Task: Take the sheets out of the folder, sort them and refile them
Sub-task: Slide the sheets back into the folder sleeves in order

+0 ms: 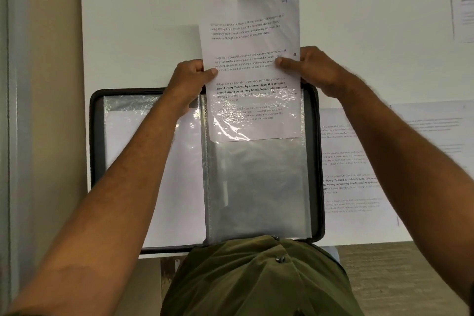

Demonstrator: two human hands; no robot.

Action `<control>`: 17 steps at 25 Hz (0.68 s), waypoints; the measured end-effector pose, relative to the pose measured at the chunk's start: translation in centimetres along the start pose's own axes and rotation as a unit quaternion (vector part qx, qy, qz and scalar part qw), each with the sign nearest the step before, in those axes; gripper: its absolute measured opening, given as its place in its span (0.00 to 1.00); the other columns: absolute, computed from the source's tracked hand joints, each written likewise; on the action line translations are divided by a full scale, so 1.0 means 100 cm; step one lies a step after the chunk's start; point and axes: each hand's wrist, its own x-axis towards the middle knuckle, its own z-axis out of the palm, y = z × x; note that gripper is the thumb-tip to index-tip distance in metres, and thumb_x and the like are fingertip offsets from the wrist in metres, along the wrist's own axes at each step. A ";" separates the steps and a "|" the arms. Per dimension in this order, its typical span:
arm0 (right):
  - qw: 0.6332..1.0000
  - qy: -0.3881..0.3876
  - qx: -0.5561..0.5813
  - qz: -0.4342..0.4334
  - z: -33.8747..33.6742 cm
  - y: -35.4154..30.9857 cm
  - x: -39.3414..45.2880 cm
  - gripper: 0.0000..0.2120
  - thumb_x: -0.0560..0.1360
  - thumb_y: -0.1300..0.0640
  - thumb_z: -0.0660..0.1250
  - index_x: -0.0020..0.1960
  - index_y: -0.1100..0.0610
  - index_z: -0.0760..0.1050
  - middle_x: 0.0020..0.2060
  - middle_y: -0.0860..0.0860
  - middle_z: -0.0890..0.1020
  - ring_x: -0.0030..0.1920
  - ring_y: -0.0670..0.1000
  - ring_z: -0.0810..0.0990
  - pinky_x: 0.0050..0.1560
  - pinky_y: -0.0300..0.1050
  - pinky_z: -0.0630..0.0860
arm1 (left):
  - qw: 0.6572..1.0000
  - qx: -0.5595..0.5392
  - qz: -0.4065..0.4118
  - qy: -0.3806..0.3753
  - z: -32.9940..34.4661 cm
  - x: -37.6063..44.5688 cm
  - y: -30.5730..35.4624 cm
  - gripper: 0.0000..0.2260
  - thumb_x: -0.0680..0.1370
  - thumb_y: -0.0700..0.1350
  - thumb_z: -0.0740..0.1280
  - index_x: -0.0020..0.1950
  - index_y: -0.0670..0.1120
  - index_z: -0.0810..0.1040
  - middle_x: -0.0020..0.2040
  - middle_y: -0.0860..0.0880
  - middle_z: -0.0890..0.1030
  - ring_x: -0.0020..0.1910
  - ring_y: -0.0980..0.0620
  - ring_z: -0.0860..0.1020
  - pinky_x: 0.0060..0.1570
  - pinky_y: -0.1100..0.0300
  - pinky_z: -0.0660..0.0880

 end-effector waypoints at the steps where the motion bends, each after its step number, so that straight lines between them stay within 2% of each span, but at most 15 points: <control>1: 1.000 0.000 -0.008 0.005 -0.001 0.000 0.001 0.16 0.81 0.52 0.70 0.65 0.60 0.80 0.57 0.51 0.87 0.54 0.50 0.87 0.54 0.43 0.84 | 1.000 0.007 -0.001 -0.010 -0.001 0.000 0.001 0.07 0.81 0.43 0.71 0.58 0.46 0.84 0.54 0.50 0.87 0.54 0.51 0.86 0.60 0.53 0.81; 3: 0.998 -0.011 -0.051 0.024 -0.004 -0.001 0.002 0.10 0.82 0.53 0.70 0.58 0.58 0.82 0.46 0.43 0.88 0.45 0.42 0.87 0.46 0.35 0.83 | 1.000 0.009 -0.014 -0.021 -0.002 0.001 0.001 0.07 0.81 0.44 0.71 0.58 0.45 0.84 0.54 0.49 0.87 0.55 0.49 0.85 0.60 0.52 0.81; 5: 0.992 -0.041 -0.111 0.030 -0.009 -0.001 0.002 0.06 0.82 0.53 0.70 0.49 0.54 0.81 0.32 0.37 0.84 0.32 0.37 0.81 0.35 0.29 0.75 | 0.999 -0.007 -0.029 -0.024 -0.004 0.001 0.002 0.11 0.79 0.48 0.73 0.57 0.43 0.84 0.54 0.46 0.87 0.54 0.46 0.86 0.62 0.48 0.79; 7: 0.986 -0.063 -0.148 0.044 -0.013 -0.002 0.003 0.06 0.80 0.50 0.71 0.51 0.53 0.81 0.36 0.40 0.85 0.35 0.39 0.82 0.39 0.32 0.75 | 0.999 -0.013 -0.035 -0.017 -0.004 0.002 0.001 0.16 0.76 0.53 0.75 0.56 0.42 0.83 0.55 0.41 0.86 0.52 0.44 0.85 0.60 0.46 0.76; 10: 0.972 -0.092 -0.207 0.063 -0.014 -0.001 0.009 0.17 0.78 0.46 0.74 0.62 0.53 0.80 0.52 0.53 0.85 0.53 0.54 0.84 0.55 0.47 0.83 | 0.999 -0.010 -0.031 -0.001 -0.001 0.002 0.003 0.14 0.78 0.50 0.73 0.55 0.39 0.83 0.54 0.43 0.87 0.50 0.45 0.84 0.56 0.48 0.79; 11: 0.969 -0.094 -0.218 0.071 -0.013 -0.003 0.010 0.18 0.77 0.46 0.75 0.63 0.53 0.79 0.55 0.54 0.85 0.56 0.56 0.84 0.58 0.49 0.82 | 0.999 -0.007 -0.035 0.003 -0.001 0.003 0.002 0.14 0.78 0.50 0.73 0.55 0.40 0.83 0.52 0.43 0.87 0.48 0.44 0.83 0.52 0.47 0.77; 12: 0.970 -0.093 -0.214 0.070 -0.013 -0.005 0.011 0.18 0.77 0.47 0.75 0.64 0.52 0.79 0.55 0.52 0.85 0.56 0.54 0.84 0.55 0.45 0.82 | 0.999 -0.003 -0.040 0.003 -0.002 0.004 0.001 0.14 0.78 0.51 0.74 0.55 0.41 0.83 0.52 0.43 0.87 0.46 0.44 0.82 0.49 0.45 0.75; 14: 0.983 -0.063 -0.164 0.048 -0.011 -0.012 0.009 0.15 0.78 0.49 0.74 0.63 0.51 0.79 0.54 0.46 0.85 0.54 0.48 0.85 0.47 0.35 0.80 | 0.999 0.014 -0.045 -0.009 -0.004 0.003 0.002 0.10 0.77 0.50 0.74 0.53 0.45 0.85 0.51 0.44 0.87 0.47 0.43 0.83 0.49 0.44 0.75; 16: 0.995 -0.018 -0.098 0.019 -0.010 -0.018 0.011 0.15 0.80 0.49 0.72 0.65 0.53 0.80 0.55 0.44 0.86 0.52 0.45 0.87 0.45 0.32 0.80 | 0.998 0.044 -0.037 -0.029 -0.004 0.002 0.004 0.03 0.78 0.47 0.73 0.51 0.51 0.86 0.49 0.50 0.88 0.52 0.44 0.86 0.57 0.41 0.78; 17: 0.997 -0.003 -0.080 0.011 -0.010 -0.019 0.012 0.16 0.81 0.49 0.71 0.66 0.54 0.80 0.56 0.45 0.86 0.53 0.45 0.87 0.46 0.33 0.81 | 0.997 0.051 -0.032 -0.039 -0.004 0.002 0.005 0.03 0.79 0.45 0.73 0.51 0.52 0.85 0.49 0.53 0.88 0.54 0.45 0.86 0.61 0.41 0.78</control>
